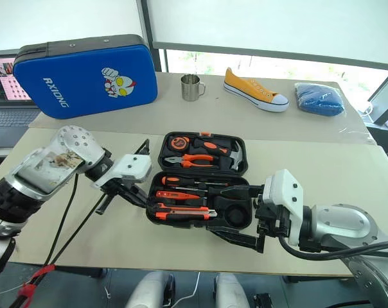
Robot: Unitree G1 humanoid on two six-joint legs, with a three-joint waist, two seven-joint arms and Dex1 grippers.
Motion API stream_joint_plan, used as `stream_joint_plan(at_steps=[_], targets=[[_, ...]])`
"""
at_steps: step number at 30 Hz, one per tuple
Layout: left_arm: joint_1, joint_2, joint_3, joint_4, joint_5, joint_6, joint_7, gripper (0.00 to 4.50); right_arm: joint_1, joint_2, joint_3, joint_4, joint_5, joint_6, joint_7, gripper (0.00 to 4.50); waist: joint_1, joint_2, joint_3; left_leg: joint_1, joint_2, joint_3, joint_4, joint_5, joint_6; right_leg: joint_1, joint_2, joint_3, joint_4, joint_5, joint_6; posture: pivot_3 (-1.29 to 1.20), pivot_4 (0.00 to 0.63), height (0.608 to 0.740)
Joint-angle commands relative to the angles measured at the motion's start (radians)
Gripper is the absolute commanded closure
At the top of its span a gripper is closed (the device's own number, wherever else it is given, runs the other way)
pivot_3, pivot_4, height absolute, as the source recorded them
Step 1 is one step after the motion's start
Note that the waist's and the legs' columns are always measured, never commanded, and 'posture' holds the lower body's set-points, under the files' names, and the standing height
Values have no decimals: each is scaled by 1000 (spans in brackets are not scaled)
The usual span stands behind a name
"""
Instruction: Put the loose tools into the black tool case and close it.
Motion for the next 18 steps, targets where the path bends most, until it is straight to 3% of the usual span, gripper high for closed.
stream_joint_plan(at_steps=[1, 18], targets=[[1, -29, 4, 0, 62, -36, 22, 4454, -8, -8, -17, -13, 17, 4, -1, 0, 2, 0, 0, 0, 0, 0, 0, 0, 0, 0, 0, 0, 0, 0, 0, 0, 150, 739], [75, -107, -49, 31, 245, -151, 37, 4454, 46, -13, -37, -22, 7, -10, 21, 0, -2, 0, 0, 0, 0, -1, 0, 0, 0, 0, 0, 0, 0, 0, 0, 0, 150, 739]])
